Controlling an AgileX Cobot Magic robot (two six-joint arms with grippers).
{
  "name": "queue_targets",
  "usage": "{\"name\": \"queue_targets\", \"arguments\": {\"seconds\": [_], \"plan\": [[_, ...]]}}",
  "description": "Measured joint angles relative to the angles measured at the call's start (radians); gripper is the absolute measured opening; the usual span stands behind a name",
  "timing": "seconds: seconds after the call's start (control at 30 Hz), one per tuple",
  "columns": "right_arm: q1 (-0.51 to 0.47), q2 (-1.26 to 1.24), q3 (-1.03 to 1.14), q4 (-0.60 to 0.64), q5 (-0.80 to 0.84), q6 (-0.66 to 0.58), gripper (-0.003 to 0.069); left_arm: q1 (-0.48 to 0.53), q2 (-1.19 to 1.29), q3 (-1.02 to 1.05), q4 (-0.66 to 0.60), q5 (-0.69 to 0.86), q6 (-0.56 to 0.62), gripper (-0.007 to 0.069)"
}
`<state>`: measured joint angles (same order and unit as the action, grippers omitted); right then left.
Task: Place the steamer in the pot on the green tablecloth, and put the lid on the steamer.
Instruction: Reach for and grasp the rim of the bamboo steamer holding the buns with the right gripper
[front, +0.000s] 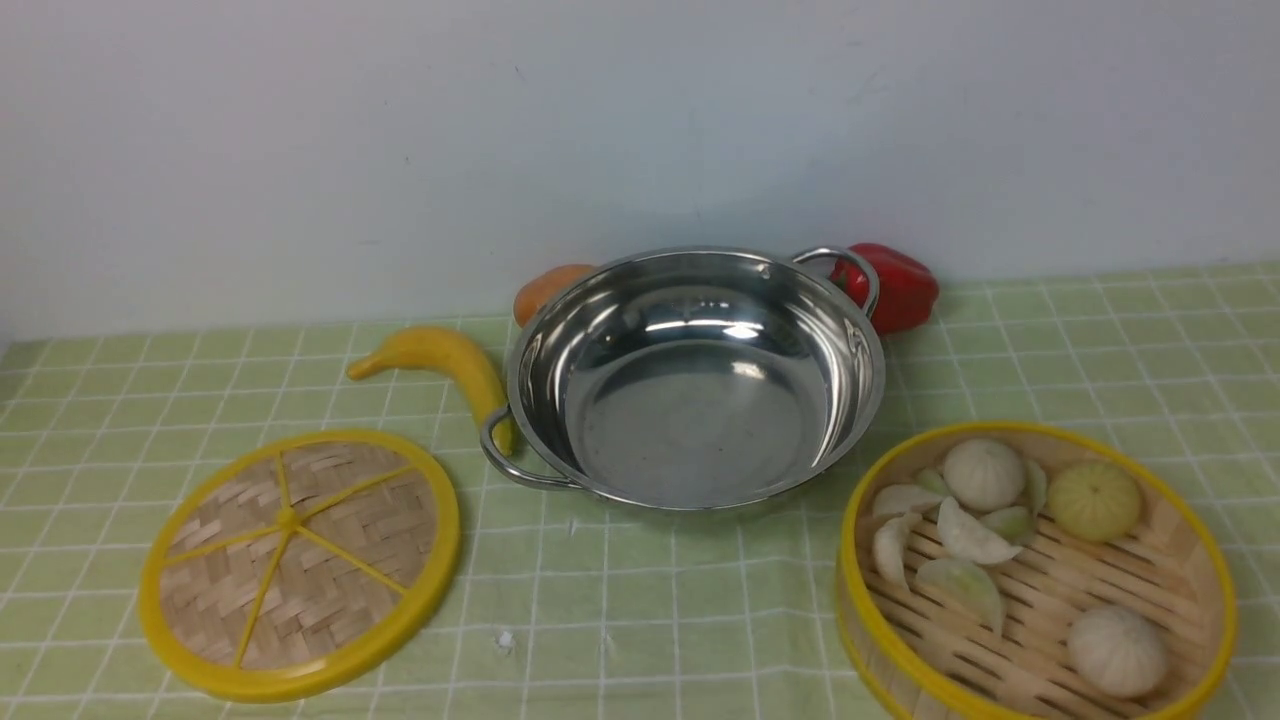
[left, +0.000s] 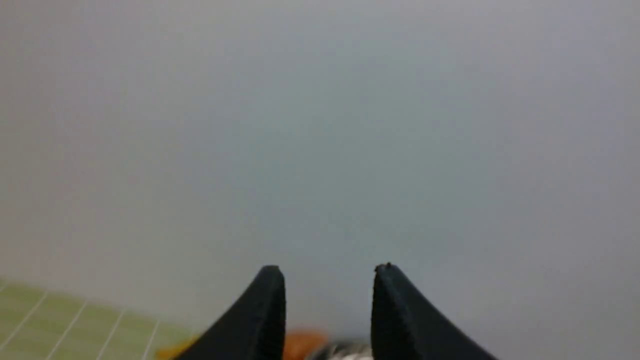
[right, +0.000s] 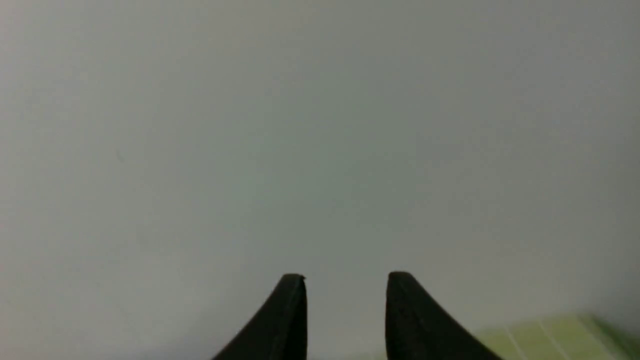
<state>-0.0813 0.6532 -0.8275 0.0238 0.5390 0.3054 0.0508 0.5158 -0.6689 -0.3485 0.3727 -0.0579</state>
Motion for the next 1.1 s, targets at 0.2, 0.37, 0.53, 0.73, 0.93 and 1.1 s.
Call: {"name": "queue_targets", "arguments": {"seconds": [0.2,0.37,0.53,0.73,0.93,1.1], "plan": [[0.0,0.32,-0.14,0.012,0.398,-0.076,0.0243,0.0,0.32,-0.151,0.185,0.43,0.008,0.0243],[0.0,0.502,-0.106,0.083,0.451,-0.169,0.0243,0.0,0.514,-0.173,0.24,0.614,0.01,0.0243],[0.0,0.647,-0.032,0.19,0.378,-0.282,0.0243,0.0,0.655,-0.174,0.255,0.638,0.042,0.0243],[0.0,0.738,-0.023,0.206,0.313,-0.305,0.0243,0.0,0.683,-0.177,0.254,0.589,0.046,0.0243],[0.0,0.808,-0.022,0.206,0.264,-0.305,0.0243,0.0,0.683,-0.177,0.254,0.587,0.047,0.0243],[0.0,0.867,-0.022,0.206,0.227,-0.311,0.0243,0.0,0.683,-0.177,0.254,0.586,0.047,0.0243]]}}
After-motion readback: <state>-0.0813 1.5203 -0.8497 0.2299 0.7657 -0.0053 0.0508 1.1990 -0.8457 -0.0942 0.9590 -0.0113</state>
